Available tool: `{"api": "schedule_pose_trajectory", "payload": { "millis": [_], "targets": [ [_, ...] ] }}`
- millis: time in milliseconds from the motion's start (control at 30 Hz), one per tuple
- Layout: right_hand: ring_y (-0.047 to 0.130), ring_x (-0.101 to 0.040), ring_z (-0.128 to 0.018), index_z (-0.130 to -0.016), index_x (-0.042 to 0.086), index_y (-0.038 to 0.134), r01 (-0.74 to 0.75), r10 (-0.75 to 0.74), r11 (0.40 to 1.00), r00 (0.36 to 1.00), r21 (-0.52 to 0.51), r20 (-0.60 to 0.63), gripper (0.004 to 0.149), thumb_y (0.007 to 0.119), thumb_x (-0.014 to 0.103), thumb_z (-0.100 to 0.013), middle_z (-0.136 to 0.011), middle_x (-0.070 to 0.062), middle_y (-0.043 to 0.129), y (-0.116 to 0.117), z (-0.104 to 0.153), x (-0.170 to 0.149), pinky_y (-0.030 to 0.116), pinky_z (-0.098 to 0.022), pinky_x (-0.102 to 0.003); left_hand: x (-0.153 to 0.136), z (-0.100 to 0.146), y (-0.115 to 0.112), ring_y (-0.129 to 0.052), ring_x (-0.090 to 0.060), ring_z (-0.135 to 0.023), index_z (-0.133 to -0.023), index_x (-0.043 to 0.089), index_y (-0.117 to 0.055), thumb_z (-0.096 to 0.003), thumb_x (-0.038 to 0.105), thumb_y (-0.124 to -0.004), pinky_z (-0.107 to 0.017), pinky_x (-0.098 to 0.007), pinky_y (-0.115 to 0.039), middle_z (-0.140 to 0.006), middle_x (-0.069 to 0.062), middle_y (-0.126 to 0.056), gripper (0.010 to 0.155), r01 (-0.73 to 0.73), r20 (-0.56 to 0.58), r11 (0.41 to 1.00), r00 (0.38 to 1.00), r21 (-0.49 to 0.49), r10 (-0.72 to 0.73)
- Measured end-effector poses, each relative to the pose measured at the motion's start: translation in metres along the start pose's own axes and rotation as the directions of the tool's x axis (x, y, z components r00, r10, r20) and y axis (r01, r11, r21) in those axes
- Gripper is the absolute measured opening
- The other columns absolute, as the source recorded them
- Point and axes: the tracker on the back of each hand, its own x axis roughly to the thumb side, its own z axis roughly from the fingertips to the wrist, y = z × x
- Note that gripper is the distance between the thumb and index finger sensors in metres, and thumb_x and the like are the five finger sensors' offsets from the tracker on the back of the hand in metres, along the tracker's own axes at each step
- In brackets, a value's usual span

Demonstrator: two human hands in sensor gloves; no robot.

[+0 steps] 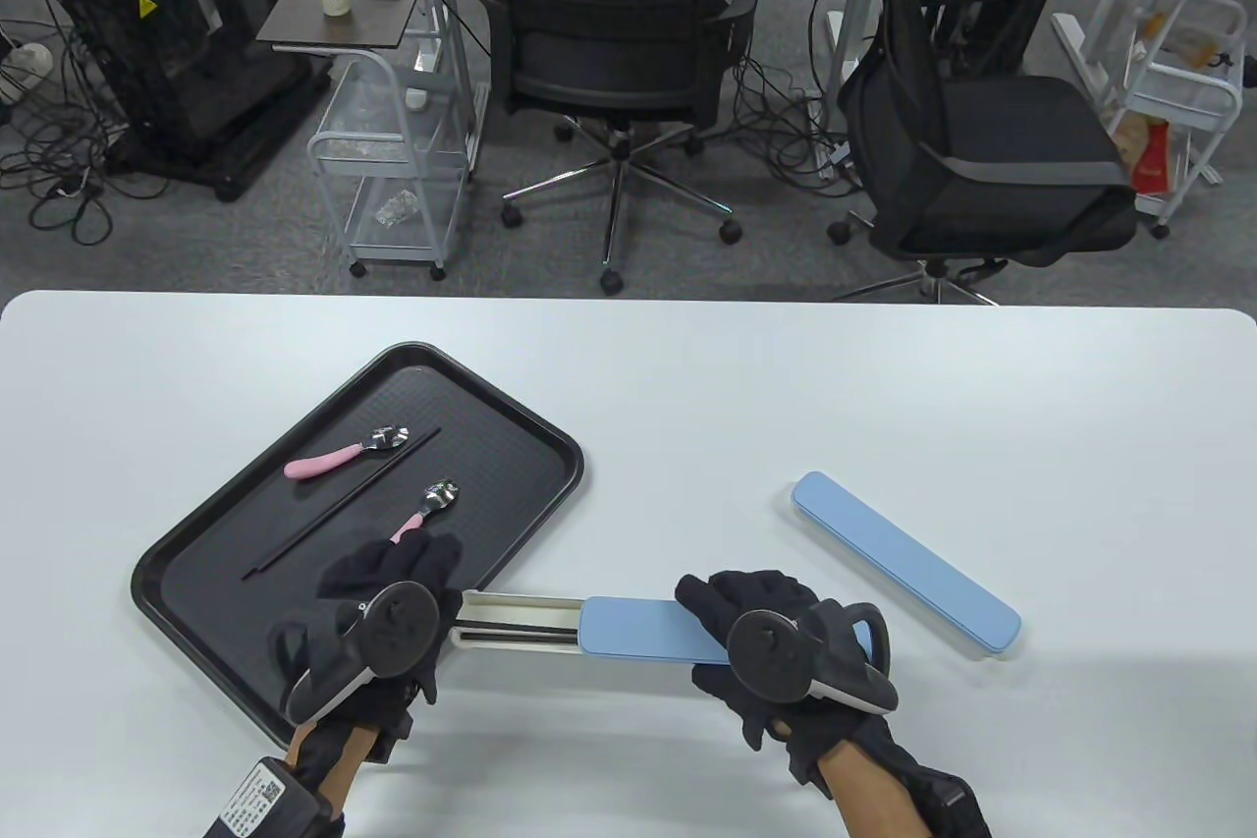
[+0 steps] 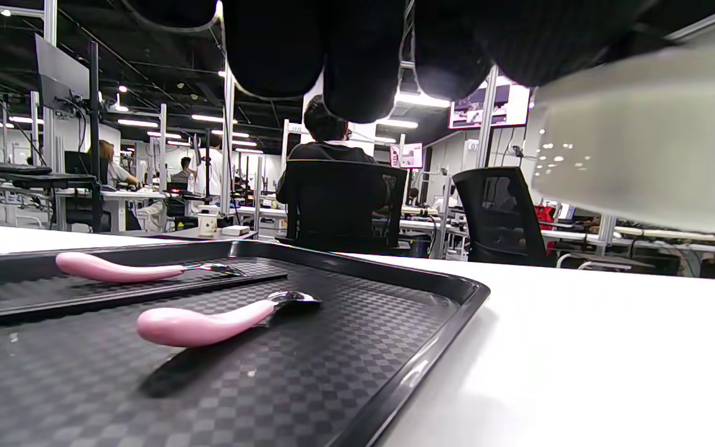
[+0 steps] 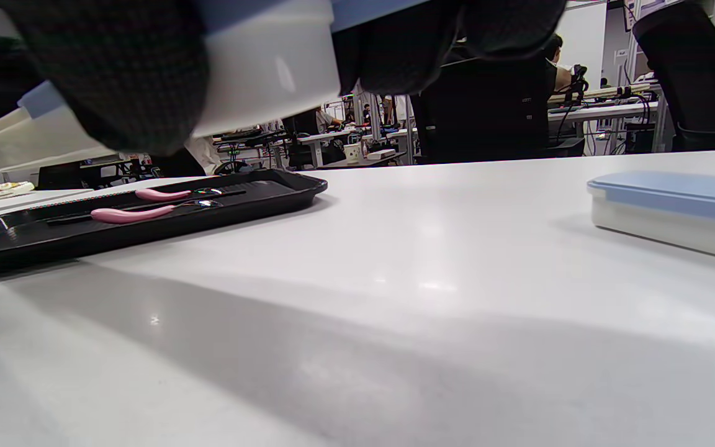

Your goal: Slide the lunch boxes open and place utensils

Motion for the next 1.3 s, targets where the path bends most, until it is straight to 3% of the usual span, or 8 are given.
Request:
{"api": "schedule_pose_trajectory", "payload": {
  "millis": [233, 433, 633, 1033, 1300],
  "targets": [
    [0.063, -0.036, -0.096, -0.106, 0.034, 0.049, 0.005, -0.005, 1.000, 1.000, 0.002, -0.004, 0.075, 0.088, 0.048, -0.043, -0.107, -0.008, 0.055, 0.000, -0.001, -0.001, 0.052, -0.073, -0.061, -0.016, -0.026, -0.006, -0.064, -0.031, -0.095, -0.099, 0.036, -0.059, -0.0420, 0.051, -0.071, -0.070, -0.055, -0.047, -0.107, 0.003, -0.066, 0.060, 0.056, -0.169, 0.995, 0.983, -0.079, -0.069],
    [0.063, -0.036, -0.096, -0.106, 0.034, 0.049, 0.007, -0.007, 1.000, 1.000, -0.003, -0.005, 0.075, 0.088, 0.048, -0.043, -0.107, -0.008, 0.055, 0.000, -0.001, -0.001, 0.052, -0.073, -0.061, -0.042, -0.053, -0.026, -0.063, -0.031, -0.095, -0.101, 0.033, -0.056, -0.0392, 0.056, -0.074, -0.070, -0.055, -0.046, -0.108, 0.002, -0.064, 0.068, 0.045, -0.338, 0.971, 0.933, -0.237, -0.125],
    [0.063, -0.036, -0.096, -0.106, 0.034, 0.049, 0.002, -0.002, 1.000, 1.000, -0.002, -0.007, 0.076, 0.088, 0.048, -0.043, -0.107, -0.008, 0.055, 0.000, -0.001, -0.002, 0.052, -0.073, -0.061, -0.060, -0.064, -0.048, -0.063, -0.031, -0.095, -0.103, 0.032, -0.054, -0.0373, 0.059, -0.074, -0.069, -0.055, -0.046, -0.109, 0.000, -0.063, 0.074, 0.044, -0.431, 0.936, 0.880, -0.348, -0.202],
    [0.063, -0.036, -0.096, -0.106, 0.034, 0.049, -0.005, 0.005, 1.000, 1.000, 0.010, -0.016, 0.075, 0.088, 0.047, -0.043, -0.107, -0.008, 0.055, 0.000, -0.001, -0.004, 0.051, -0.073, -0.061, -0.077, -0.069, -0.074, -0.069, -0.031, -0.089, -0.102, 0.029, -0.057, -0.0359, 0.060, -0.074, -0.068, -0.055, -0.049, -0.103, -0.003, -0.071, 0.075, 0.018, -0.479, 0.894, 0.839, -0.449, -0.257],
    [0.063, -0.036, -0.096, -0.106, 0.034, 0.049, -0.008, 0.008, 1.000, 1.000, 0.016, -0.020, 0.075, 0.088, 0.047, -0.043, -0.107, -0.008, 0.055, -0.001, -0.001, -0.005, 0.051, -0.073, -0.061, -0.074, -0.072, -0.075, -0.084, -0.027, -0.078, -0.095, 0.028, -0.070, -0.0366, 0.054, -0.079, -0.064, -0.054, -0.060, -0.091, -0.003, -0.082, 0.064, 0.058, -0.478, 0.894, 0.828, -0.444, -0.292]
  ]
}}
